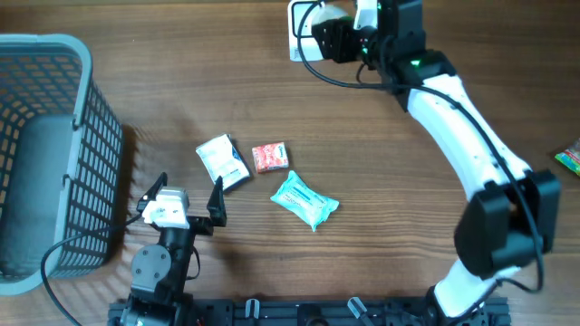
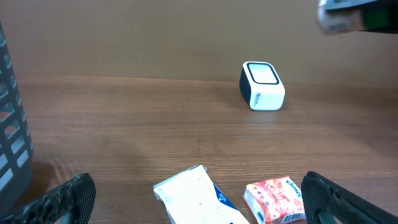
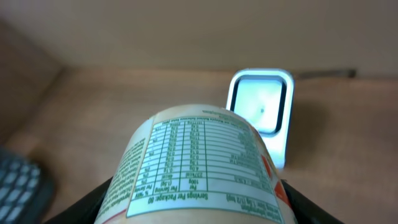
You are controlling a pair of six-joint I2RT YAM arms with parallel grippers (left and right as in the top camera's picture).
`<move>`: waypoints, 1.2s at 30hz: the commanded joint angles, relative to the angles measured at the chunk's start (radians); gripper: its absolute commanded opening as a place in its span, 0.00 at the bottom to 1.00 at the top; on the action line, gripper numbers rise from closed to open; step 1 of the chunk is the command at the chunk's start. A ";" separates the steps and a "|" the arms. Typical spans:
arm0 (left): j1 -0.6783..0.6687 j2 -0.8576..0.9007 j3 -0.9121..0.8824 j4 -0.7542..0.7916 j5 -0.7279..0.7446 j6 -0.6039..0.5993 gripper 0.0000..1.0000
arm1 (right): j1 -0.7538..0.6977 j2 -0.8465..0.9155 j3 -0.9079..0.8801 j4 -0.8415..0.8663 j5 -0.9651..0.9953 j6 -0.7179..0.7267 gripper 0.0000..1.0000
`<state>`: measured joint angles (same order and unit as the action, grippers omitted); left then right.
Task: Scan the item barcode
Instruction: 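Carry the Knorr container with the right gripper toward the scanner, then move the Knorr container right and set it at the table's right edge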
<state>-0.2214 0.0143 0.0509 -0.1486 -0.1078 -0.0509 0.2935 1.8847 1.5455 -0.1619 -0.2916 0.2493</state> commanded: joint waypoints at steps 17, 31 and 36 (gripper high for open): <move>-0.003 -0.008 -0.008 0.003 -0.006 -0.010 1.00 | 0.059 0.418 0.020 0.843 0.268 -0.040 0.65; -0.003 -0.008 -0.008 0.003 -0.006 -0.010 1.00 | -0.186 0.202 0.117 0.334 0.269 0.011 0.65; -0.003 -0.008 -0.008 0.003 -0.006 -0.010 1.00 | -0.457 0.107 0.117 -0.129 0.264 0.016 0.65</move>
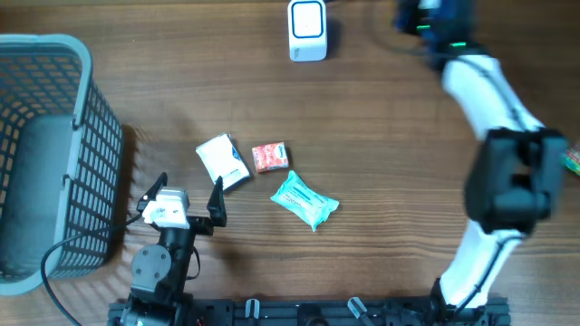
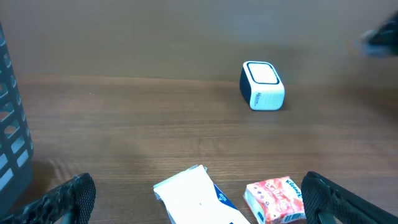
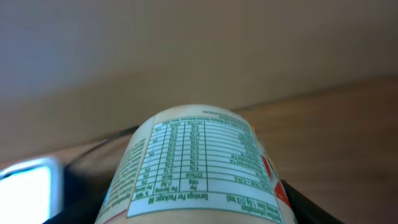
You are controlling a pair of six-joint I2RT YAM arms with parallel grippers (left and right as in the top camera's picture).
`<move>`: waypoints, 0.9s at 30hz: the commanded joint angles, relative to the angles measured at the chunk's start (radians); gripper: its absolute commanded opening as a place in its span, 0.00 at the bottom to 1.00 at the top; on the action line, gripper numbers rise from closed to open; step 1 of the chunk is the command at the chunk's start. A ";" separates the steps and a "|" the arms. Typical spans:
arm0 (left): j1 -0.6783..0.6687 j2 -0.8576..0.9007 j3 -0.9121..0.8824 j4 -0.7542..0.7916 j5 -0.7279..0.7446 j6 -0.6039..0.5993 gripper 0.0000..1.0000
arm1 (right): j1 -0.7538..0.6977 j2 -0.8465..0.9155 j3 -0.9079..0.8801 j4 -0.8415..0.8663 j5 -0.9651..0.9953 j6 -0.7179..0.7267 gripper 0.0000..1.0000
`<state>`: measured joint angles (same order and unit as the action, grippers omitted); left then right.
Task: Scan the item barcode
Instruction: 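Move the Knorr container right and set it at the table's right edge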
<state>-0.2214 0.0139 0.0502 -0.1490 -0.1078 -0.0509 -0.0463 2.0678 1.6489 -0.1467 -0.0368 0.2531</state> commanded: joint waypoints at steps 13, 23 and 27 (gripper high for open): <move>-0.003 -0.007 -0.007 0.003 -0.006 -0.010 1.00 | -0.646 -0.036 -0.023 -0.708 0.006 -0.014 0.66; -0.003 -0.007 -0.007 0.003 -0.006 -0.010 1.00 | -0.661 0.094 0.034 -0.784 0.014 -0.093 1.00; -0.003 -0.007 -0.007 0.003 -0.006 -0.010 1.00 | -0.653 0.061 0.224 -0.909 0.009 -0.002 1.00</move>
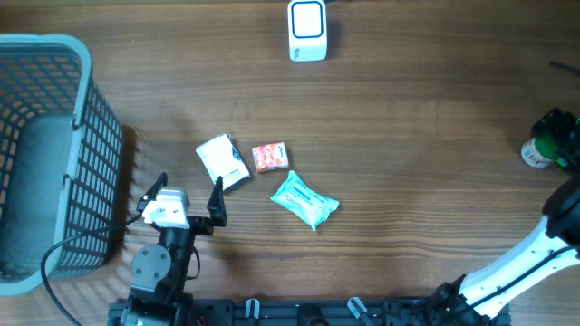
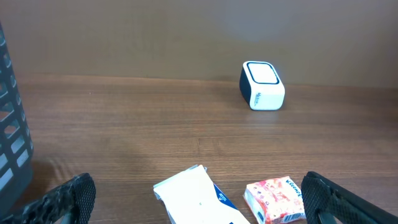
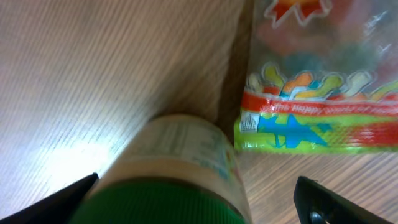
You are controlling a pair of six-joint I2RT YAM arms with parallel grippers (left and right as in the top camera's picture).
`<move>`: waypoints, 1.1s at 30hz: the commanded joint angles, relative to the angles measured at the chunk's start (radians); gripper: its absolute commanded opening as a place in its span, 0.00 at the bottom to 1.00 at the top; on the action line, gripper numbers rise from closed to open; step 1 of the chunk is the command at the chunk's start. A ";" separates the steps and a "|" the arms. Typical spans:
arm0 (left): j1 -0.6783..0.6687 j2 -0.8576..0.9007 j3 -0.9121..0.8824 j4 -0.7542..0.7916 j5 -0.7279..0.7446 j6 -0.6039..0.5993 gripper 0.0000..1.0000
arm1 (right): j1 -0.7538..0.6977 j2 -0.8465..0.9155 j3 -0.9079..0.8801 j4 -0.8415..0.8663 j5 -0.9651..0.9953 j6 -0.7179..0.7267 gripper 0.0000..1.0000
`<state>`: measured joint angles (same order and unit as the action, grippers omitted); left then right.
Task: Scan the item barcode
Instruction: 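Move the Knorr container right and set it at the table's right edge, then reach the right gripper to the red tissue pack and grasp it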
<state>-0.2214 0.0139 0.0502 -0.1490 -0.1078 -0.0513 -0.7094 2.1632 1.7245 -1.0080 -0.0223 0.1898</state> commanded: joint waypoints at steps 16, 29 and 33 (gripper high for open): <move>-0.003 -0.007 -0.007 0.003 -0.006 -0.010 1.00 | 0.694 -0.235 0.258 -0.264 -0.339 0.072 1.00; -0.003 -0.007 -0.007 0.003 -0.006 -0.010 1.00 | 1.166 -0.107 -0.195 0.256 -0.600 -0.033 0.92; -0.003 -0.007 -0.007 0.003 -0.006 -0.010 1.00 | 1.171 -0.019 -0.195 0.293 -0.626 -0.034 0.80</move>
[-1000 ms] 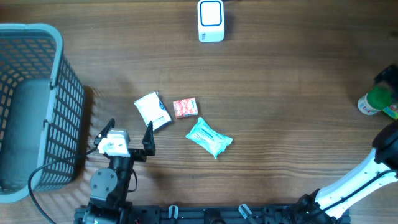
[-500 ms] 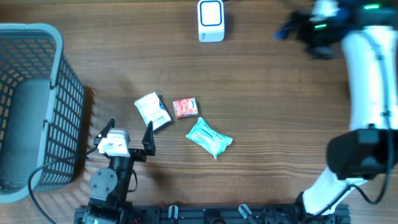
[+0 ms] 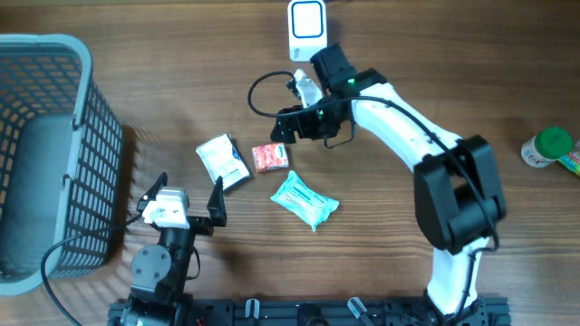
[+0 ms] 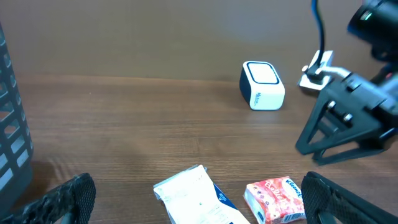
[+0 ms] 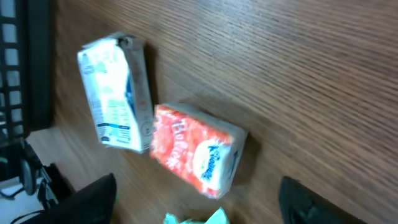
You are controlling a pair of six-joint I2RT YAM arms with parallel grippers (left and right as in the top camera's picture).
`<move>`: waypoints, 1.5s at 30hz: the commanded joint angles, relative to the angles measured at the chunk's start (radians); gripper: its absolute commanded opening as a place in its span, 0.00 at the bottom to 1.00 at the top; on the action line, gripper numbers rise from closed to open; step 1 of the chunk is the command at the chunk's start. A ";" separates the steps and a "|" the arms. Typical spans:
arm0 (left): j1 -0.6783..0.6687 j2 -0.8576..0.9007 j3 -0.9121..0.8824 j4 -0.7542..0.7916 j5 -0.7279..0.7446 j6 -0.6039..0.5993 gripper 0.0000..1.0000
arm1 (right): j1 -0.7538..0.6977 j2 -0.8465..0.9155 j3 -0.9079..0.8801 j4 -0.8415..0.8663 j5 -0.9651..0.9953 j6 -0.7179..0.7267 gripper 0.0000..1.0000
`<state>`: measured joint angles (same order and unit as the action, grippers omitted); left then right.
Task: Scan the item barcode
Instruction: 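Reach the right gripper to the red tissue pack and grasp it, then lift the red tissue pack and hold it over the scanner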
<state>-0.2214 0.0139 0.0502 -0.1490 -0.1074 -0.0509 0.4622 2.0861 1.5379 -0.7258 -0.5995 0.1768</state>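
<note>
The white scanner [image 3: 306, 30] stands at the table's far edge; the left wrist view shows the scanner [image 4: 262, 84] too. My right gripper [image 3: 292, 129] hovers open and empty just above a red tissue pack [image 3: 270, 157]. In its wrist view, that gripper [image 5: 196, 205] has the red pack [image 5: 196, 149] between its spread fingers. A white pack [image 3: 223, 161] lies to the left and a teal pack [image 3: 304, 201] below. The green-capped jar [image 3: 546, 148] stands at the far right. My left gripper [image 3: 186, 204] rests open near the front.
A grey wire basket [image 3: 54, 154] fills the left side. A colourful candy bag [image 3: 571, 161] lies at the right edge beside the jar. The scanner's cable loops over the table near my right wrist.
My right gripper was at the table's right edge with the jar upright under it. It is now at the middle, open over the red tissue pack. The jar stays at the right.
My right gripper first held the jar with its label in front of the scanner. Then it was right of the scanner, still holding the jar. After that the jar stood by the candy bag. Now that gripper is empty above the red pack. The left arm never moved.
</note>
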 commanded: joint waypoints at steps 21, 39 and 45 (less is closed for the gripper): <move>-0.003 -0.007 -0.007 0.003 -0.006 -0.010 1.00 | 0.074 0.270 -0.008 0.032 -0.045 -0.034 0.13; -0.003 -0.007 -0.007 0.003 -0.006 -0.010 1.00 | -0.191 0.028 0.111 -0.621 -0.315 0.392 0.04; -0.003 -0.007 -0.007 0.003 -0.006 -0.010 1.00 | -0.208 0.028 0.111 -0.871 -0.375 0.316 0.04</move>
<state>-0.2214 0.0139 0.0502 -0.1490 -0.1078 -0.0513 0.2516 2.1223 1.6409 -1.5272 -0.9131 0.5117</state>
